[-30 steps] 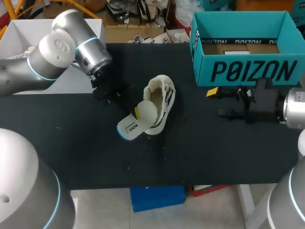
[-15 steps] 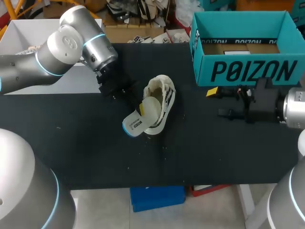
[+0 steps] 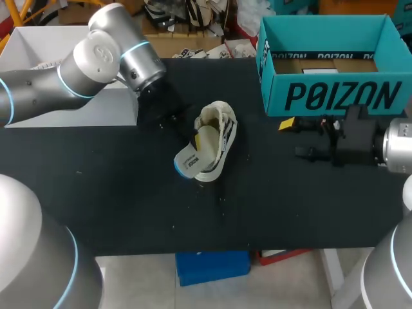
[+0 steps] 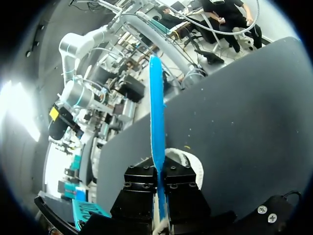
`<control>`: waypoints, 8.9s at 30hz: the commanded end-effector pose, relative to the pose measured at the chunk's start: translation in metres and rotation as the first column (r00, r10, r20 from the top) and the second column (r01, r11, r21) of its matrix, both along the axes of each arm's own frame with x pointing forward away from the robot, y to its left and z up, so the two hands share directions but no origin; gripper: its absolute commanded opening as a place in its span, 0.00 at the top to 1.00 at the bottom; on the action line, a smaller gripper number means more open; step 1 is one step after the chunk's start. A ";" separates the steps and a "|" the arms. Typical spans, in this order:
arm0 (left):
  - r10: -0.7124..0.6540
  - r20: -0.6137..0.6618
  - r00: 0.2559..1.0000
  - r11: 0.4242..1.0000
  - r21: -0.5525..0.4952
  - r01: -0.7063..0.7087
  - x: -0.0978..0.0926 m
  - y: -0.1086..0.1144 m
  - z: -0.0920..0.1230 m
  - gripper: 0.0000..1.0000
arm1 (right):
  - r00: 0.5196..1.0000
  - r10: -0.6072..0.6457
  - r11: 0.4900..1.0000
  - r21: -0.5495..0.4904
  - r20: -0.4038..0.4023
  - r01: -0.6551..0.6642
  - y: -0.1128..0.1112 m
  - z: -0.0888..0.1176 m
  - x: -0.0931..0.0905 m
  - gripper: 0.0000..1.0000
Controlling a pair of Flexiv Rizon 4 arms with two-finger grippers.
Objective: Take the shoe out of the shoebox, open the shoe tongue, remove and reinsert the insole, then place the shoe into the shoebox
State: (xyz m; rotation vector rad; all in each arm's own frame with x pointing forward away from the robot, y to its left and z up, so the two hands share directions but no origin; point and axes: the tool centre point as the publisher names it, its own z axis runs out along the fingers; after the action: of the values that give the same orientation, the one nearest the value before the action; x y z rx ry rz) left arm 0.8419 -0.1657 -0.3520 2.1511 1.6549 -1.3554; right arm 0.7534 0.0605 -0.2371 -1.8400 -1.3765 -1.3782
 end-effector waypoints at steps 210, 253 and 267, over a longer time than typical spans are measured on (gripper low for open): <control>0.159 0.104 0.982 0.983 0.074 -0.167 0.018 -0.011 -0.021 1.00 | 1.000 0.000 1.000 0.000 -0.001 0.000 0.000 0.000 -0.001 0.00; 0.091 0.165 0.982 0.981 0.155 -0.117 -0.010 0.000 -0.020 0.88 | 1.000 0.000 1.000 0.000 -0.001 0.000 0.000 0.000 -0.001 0.00; 0.089 0.162 0.983 0.978 0.171 -0.116 -0.005 -0.003 -0.024 1.00 | 1.000 0.000 1.000 0.000 -0.001 0.000 0.000 0.000 -0.001 0.00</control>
State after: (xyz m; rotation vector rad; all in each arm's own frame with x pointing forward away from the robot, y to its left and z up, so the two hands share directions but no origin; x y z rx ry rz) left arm 0.8341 -0.1661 -0.3740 2.1630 1.8566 -1.0224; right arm 0.7526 0.0594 -0.2369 -1.8380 -1.3759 -1.3795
